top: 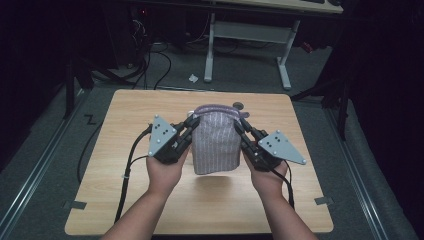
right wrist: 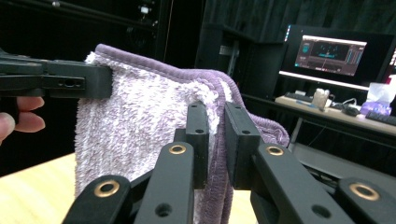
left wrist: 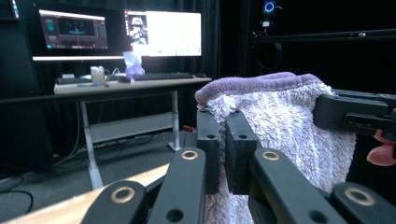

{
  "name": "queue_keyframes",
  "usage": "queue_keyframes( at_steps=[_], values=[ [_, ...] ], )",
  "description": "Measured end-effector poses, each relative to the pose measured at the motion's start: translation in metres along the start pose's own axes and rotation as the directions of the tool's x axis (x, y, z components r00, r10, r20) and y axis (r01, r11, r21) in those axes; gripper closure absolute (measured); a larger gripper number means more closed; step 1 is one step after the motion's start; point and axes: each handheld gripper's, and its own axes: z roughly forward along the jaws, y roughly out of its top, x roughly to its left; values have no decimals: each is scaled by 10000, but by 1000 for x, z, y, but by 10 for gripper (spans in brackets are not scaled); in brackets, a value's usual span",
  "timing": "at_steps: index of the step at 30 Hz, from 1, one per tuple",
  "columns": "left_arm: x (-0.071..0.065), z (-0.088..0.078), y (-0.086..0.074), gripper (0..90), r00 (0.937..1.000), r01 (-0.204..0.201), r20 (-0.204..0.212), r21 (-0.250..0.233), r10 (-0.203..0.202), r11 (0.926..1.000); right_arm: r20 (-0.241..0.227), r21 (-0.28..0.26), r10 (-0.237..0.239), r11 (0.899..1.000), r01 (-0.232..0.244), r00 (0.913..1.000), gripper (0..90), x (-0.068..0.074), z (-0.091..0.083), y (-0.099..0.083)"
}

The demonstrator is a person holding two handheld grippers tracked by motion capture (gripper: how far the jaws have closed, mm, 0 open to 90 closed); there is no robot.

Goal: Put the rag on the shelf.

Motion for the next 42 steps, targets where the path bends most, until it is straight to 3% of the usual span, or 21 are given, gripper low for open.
queue_keyframes(
  at_steps=[3,7,15,18,26,29,33,42],
  values=[
    [2,4,7,863,9999,-149,20,31,149,9999,29,-65,45,10000,-45,10000,819,-4,4,8],
    [7,10,15,864,9998,41,171,135,-43,9999,62,-24,95,10000,-95,9999,819,-9,8,15],
    [16,23,27,863,9998,-127,135,387,122,9992,182,-62,119,9999,-118,9998,818,-16,16,26],
    [25,30,29,863,9996,-130,271,456,117,9989,179,45,195,9998,-196,9996,819,-21,26,28],
    [44,52,32,862,9998,-208,-4,810,209,9965,280,426,261,9987,-273,9993,819,-31,52,29],
    [50,61,33,861,9990,-450,-22,822,453,9956,352,492,313,9982,-330,9989,819,-36,61,28],
    [58,73,32,857,9997,-206,-92,940,216,9954,388,557,310,9979,-332,9988,818,-43,73,27],
    [76,95,37,857,9996,-184,-181,1031,204,9945,479,693,698,9949,-730,9964,818,-57,100,25]
  ],
)
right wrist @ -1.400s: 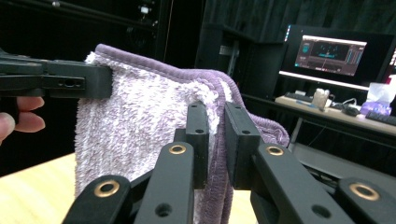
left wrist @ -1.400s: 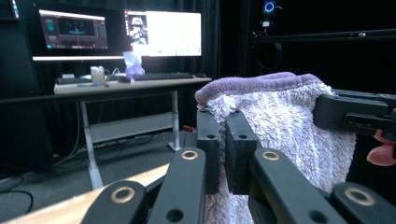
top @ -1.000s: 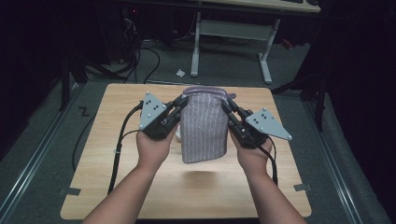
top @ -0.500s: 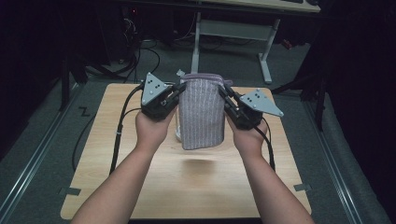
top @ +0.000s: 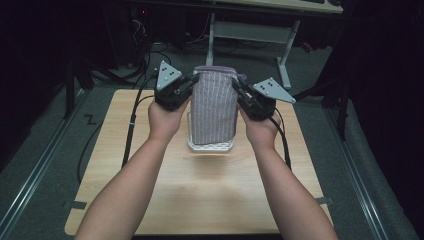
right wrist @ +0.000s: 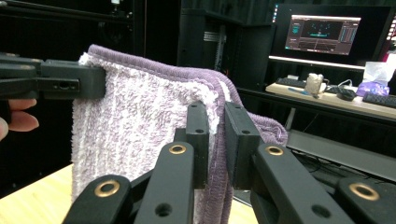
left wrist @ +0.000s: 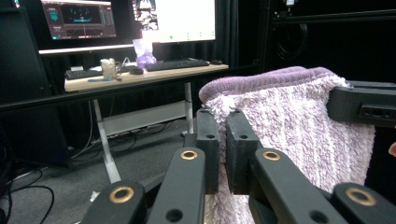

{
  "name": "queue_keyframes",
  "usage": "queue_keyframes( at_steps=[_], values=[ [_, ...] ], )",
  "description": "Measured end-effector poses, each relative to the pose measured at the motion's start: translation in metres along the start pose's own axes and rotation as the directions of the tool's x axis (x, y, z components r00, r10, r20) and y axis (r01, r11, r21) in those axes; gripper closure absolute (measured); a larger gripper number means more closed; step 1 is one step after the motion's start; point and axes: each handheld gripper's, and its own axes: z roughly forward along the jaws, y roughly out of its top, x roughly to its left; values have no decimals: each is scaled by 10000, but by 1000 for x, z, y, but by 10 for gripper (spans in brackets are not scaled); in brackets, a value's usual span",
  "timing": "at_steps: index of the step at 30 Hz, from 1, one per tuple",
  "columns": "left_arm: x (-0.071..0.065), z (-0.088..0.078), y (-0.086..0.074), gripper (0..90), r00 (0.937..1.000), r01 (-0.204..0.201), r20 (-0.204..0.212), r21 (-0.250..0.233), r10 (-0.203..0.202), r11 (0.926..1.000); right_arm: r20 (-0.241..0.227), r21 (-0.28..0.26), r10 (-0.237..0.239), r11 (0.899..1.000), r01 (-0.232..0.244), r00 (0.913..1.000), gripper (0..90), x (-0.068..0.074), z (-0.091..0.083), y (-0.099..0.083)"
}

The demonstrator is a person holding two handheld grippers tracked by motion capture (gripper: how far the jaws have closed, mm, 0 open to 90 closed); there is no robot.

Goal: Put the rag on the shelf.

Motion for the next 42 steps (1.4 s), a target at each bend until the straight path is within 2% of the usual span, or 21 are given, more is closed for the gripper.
queue_keyframes(
  at_steps=[2,11,12,15,18,25,26,28,32,35,38,40,42],
  values=[
    [2,4,2,857,10000,-46,-26,5,46,10000,36,1,130,9999,-130,9999,818,-3,4,1],
    [14,24,4,852,9995,294,-70,168,-293,9994,194,155,71,9999,-74,9998,818,-13,22,5],
    [16,26,3,852,9994,347,-73,281,-345,9990,232,269,-123,9996,117,9997,817,-14,26,5],
    [21,33,1,850,9991,423,-100,427,-420,9982,250,432,-292,9987,281,9993,816,-16,31,4],
    [24,38,-2,850,9981,614,-113,491,-609,9969,231,583,-132,9982,118,9996,815,-21,37,3],
    [33,52,-7,846,9959,870,-340,830,-844,9928,239,1102,-180,9938,152,9996,812,-29,57,0],
    [35,54,-8,845,9952,937,-381,880,-907,9917,206,1179,-38,9930,14,9998,809,-30,59,0],
    [38,59,-13,841,9929,1148,-430,1100,-1107,9873,165,1300,149,9914,-169,9998,804,-33,65,-3],
    [46,68,-29,837,9888,1458,-586,1808,-1374,9726,121,1905,-39,9817,15,9999,804,-34,78,-13],
    [51,71,-42,836,9805,1960,-567,2011,-1884,9598,93,2379,116,9712,-135,9999,805,-34,86,-23],
    [54,74,-52,834,9792,2029,-557,2358,-1952,9504,-11,2807,-138,9597,135,9999,801,-34,94,-32],
    [55,76,-58,822,9804,1971,-596,2554,-1880,9465,-79,3135,13,9496,12,10000,758,-36,98,-37],
    [57,76,-62,746,9753,2207,-564,2577,-2134,9407,-35,3331,302,9425,-273,9995,645,-38,102,-43]
  ],
)
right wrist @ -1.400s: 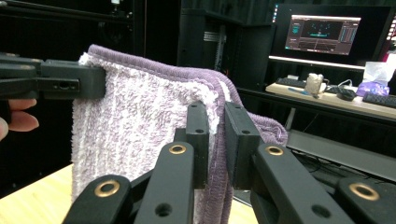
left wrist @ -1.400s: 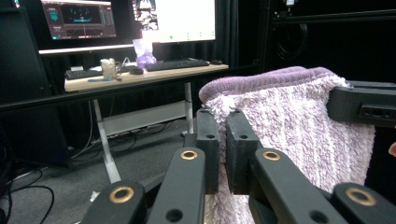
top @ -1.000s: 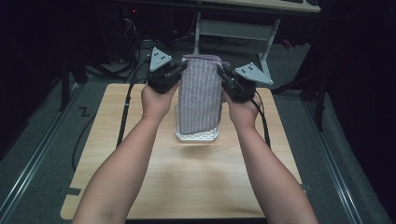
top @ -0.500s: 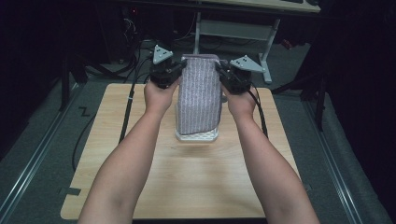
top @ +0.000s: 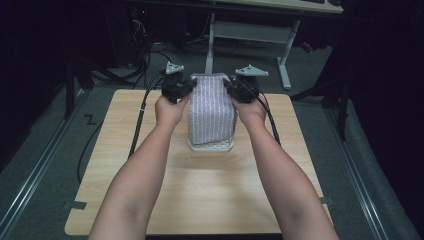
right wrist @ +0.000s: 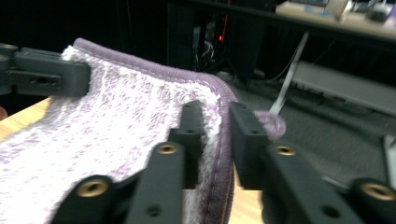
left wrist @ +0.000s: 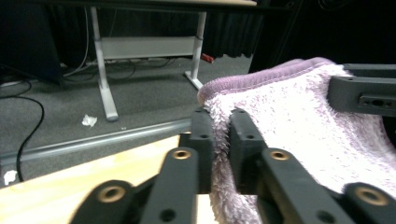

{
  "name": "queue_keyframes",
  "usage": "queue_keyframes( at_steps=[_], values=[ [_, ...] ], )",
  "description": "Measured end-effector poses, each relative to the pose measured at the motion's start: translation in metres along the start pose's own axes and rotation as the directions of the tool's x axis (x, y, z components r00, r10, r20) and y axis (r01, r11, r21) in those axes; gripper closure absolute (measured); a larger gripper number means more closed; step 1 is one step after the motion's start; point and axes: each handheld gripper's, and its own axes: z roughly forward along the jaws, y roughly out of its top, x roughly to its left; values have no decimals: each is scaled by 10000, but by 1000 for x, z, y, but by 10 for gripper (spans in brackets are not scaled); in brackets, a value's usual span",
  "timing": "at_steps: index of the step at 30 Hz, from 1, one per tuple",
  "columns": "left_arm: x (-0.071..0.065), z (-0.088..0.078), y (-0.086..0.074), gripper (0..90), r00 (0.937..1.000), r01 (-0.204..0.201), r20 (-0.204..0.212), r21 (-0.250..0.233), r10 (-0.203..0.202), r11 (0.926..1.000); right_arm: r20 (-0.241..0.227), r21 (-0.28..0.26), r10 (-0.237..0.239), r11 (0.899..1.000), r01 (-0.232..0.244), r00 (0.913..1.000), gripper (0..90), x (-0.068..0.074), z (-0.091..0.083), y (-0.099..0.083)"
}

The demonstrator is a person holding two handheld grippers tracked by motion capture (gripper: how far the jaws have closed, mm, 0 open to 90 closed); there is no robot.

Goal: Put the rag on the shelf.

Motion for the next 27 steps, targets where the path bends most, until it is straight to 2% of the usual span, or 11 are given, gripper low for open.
queue_keyframes(
  at_steps=[2,4,6,7,10,21,24,27],
  values=[
    [3,-2,-1,653,9999,142,-72,-149,-143,9998,-17,198,49,9998,-48,10000,585,-1,3,-3],
    [4,-4,-1,623,9997,182,-133,-172,-185,9997,79,202,-21,9998,19,10000,566,-2,4,-5],
    [5,-6,0,599,9995,185,-271,-62,-187,9998,111,163,115,9998,-117,9999,551,-5,3,-6],
    [4,-6,0,594,9992,139,-385,5,-139,9999,109,139,257,9996,-258,9996,548,-7,2,-6],
    [1,-8,0,584,9994,92,-332,-81,-95,9999,126,182,562,9982,-564,9983,539,-9,0,-9],
    [-2,-22,-4,582,9989,-54,-467,-149,47,9999,222,59,250,9997,-251,9994,511,-6,-20,-9],
    [-4,-29,-6,579,9979,-244,-610,-170,233,9996,322,-62,40,10000,-38,9995,503,-5,-27,-11],
    [-3,-38,-9,561,9967,-190,-792,-245,170,9995,302,-34,4,10000,-3,9995,488,-6,-34,-15]
  ],
)
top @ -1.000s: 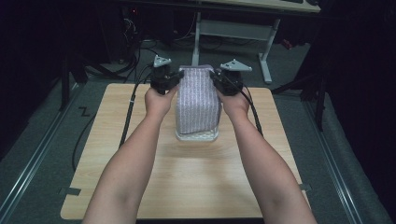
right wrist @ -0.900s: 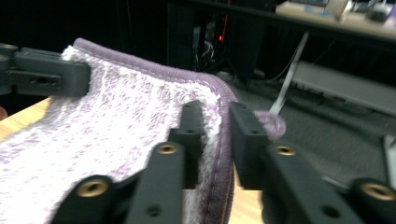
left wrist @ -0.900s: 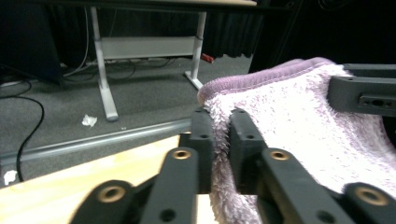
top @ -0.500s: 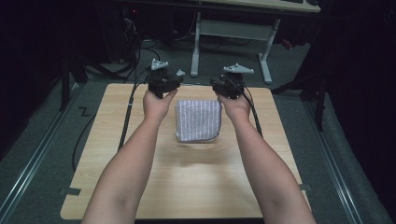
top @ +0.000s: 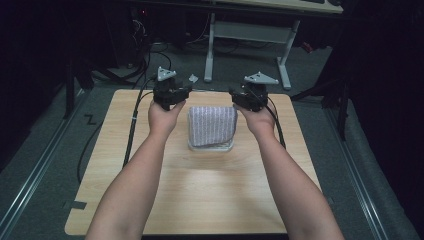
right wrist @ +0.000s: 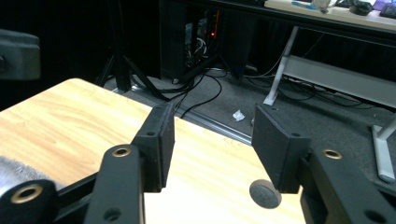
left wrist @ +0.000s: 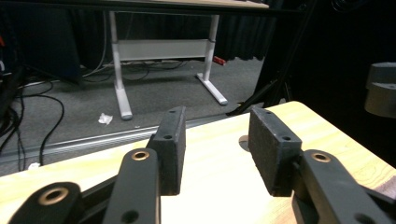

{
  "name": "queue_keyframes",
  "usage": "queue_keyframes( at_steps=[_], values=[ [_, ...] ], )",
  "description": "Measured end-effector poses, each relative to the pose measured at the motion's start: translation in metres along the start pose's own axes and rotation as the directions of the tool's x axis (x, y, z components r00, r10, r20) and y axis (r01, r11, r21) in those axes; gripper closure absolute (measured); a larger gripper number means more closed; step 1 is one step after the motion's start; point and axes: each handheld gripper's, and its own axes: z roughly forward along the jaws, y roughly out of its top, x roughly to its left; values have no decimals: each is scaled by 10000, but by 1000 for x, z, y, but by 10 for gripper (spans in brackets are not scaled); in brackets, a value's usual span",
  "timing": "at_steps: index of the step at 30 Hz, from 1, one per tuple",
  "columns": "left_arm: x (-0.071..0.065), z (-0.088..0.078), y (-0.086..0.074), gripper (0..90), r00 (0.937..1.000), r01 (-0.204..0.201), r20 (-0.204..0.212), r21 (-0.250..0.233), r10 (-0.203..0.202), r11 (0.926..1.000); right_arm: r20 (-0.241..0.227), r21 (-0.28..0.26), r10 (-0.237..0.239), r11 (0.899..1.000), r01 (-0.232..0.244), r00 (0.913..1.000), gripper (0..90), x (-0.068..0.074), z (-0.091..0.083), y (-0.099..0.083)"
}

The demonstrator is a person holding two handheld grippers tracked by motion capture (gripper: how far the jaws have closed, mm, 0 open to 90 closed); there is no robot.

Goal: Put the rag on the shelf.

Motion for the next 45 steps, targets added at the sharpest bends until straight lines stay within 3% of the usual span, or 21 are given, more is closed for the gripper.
queue_keyframes(
  at_steps=[4,7,10,14,22,25,31,34,37,41,43,44,45],
  values=[
    [1,-13,-1,536,9999,-62,-152,-83,61,9999,65,-25,-92,10000,92,9999,488,-1,-11,-6],
    [2,-23,-3,520,9999,-110,-1,-37,110,9999,-49,-89,136,9999,-137,9999,500,-3,-22,-10],
    [-2,-34,-7,506,9965,-812,-197,68,813,9967,40,-120,-140,9998,140,9999,520,1,-33,-16],
    [-3,-48,-19,496,9917,-1233,-356,132,1237,9923,68,-204,-282,9994,284,9996,492,1,-47,-25],
    [-1,-72,-48,490,9933,-1148,-45,463,1152,9923,92,-155,-570,9982,571,9983,454,3,-71,-49],
    [-3,-80,-60,489,9950,-978,245,442,968,9942,20,-176,-530,9984,530,9986,454,5,-80,-60],
    [-7,-81,-98,473,9904,-1362,374,915,1333,9864,-108,14,-377,9993,378,9992,464,5,-89,-88],
    [-5,-79,-125,476,9940,-1036,502,1519,970,9829,-71,282,-374,9989,376,9993,462,5,-92,-106],
    [-11,-87,-151,492,9948,-879,657,1652,779,9823,-158,511,-211,9985,219,9997,457,6,-96,-128],
    [-22,-102,-185,486,9920,-950,1016,2142,745,9722,-278,842,-204,9962,227,9994,443,12,-105,-160],
    [-25,-111,-201,475,9892,-1143,1198,2668,848,9570,-346,1152,-162,9931,201,9993,431,17,-110,-177],
    [-27,-118,-209,476,9913,-994,1126,2944,688,9505,-408,1318,-167,9910,220,9990,430,19,-114,-186],
    [-30,-129,-217,476,9926,-632,1175,2929,297,9540,-434,1416,-144,9897,205,9990,431,22,-120,-197]
  ],
)
